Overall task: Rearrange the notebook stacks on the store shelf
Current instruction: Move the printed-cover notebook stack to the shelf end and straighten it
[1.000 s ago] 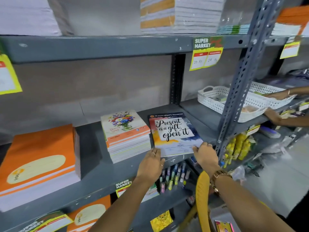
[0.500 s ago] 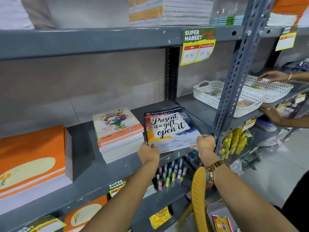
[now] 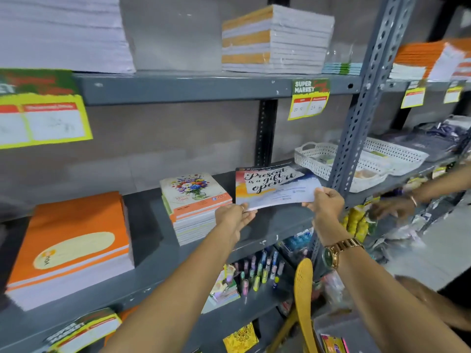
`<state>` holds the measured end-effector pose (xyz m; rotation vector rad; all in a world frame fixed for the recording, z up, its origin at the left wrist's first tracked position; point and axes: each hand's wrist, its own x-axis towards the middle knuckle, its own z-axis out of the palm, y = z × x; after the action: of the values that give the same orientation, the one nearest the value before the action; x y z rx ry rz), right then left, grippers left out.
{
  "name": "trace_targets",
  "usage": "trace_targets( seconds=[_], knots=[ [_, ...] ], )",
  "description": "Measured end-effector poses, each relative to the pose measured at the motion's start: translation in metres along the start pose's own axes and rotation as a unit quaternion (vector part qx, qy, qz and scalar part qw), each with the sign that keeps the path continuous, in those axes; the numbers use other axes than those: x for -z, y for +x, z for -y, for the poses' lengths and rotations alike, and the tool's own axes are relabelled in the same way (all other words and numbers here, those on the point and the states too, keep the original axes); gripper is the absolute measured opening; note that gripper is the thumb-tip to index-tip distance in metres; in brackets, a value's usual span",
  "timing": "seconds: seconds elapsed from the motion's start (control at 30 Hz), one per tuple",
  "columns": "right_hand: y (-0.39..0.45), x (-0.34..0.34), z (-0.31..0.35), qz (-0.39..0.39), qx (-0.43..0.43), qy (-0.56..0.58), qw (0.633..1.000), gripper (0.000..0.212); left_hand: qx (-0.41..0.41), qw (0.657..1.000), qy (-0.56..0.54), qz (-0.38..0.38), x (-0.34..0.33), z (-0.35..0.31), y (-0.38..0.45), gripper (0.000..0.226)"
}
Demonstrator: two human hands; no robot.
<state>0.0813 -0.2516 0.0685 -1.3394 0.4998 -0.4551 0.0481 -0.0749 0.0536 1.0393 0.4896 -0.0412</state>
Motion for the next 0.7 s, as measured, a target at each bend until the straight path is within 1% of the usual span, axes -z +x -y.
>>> trace_targets(
  seconds=[0.07, 0.1, 0.13, 0.23, 0.33, 0.43, 0.5, 0.57, 0.63, 0.7],
  knots=[
    [-0.014, -0.006, 0.005, 0.004, 0.006, 0.023, 1.000, 0.004, -0.025, 1.000, -0.004, 0.013, 0.009, -0.012, -0.008, 0.033],
    [-0.025, -0.013, 0.007, 0.012, 0.011, 0.031, 0.999, 0.005, -0.042, 0.999, -0.006, 0.012, 0.019, -0.019, -0.013, 0.043],
    [-0.034, -0.018, 0.008, 0.021, 0.014, 0.037, 0.999, 0.008, -0.053, 0.998, -0.003, 0.015, 0.027, -0.025, -0.015, 0.048],
    [-0.060, -0.042, 0.004, 0.056, 0.013, 0.065, 0.996, 0.025, -0.087, 0.996, -0.001, -0.012, 0.061, -0.043, -0.022, 0.048],
    [-0.091, -0.071, -0.004, 0.102, 0.017, 0.070, 0.992, 0.026, -0.123, 0.991, -0.001, -0.056, 0.102, -0.060, -0.031, 0.043],
    [-0.135, -0.109, -0.015, 0.141, 0.015, 0.050, 0.989, 0.031, -0.163, 0.982, 0.002, -0.100, 0.152, -0.082, -0.050, 0.034],
    [-0.165, -0.133, -0.023, 0.159, 0.023, 0.025, 0.987, 0.030, -0.174, 0.976, -0.005, -0.131, 0.187, -0.095, -0.061, 0.036],
    [-0.197, -0.155, -0.030, 0.187, 0.010, 0.012, 0.982, 0.030, -0.188, 0.968, -0.006, -0.164, 0.224, -0.106, -0.073, 0.041],
    [-0.226, -0.175, -0.035, 0.221, -0.014, 0.027, 0.975, 0.032, -0.201, 0.961, -0.008, -0.189, 0.255, -0.116, -0.088, 0.042],
    [-0.259, -0.193, -0.040, 0.257, -0.036, 0.035, 0.965, 0.030, -0.213, 0.952, -0.014, -0.218, 0.286, -0.128, -0.103, 0.034]
  ],
)
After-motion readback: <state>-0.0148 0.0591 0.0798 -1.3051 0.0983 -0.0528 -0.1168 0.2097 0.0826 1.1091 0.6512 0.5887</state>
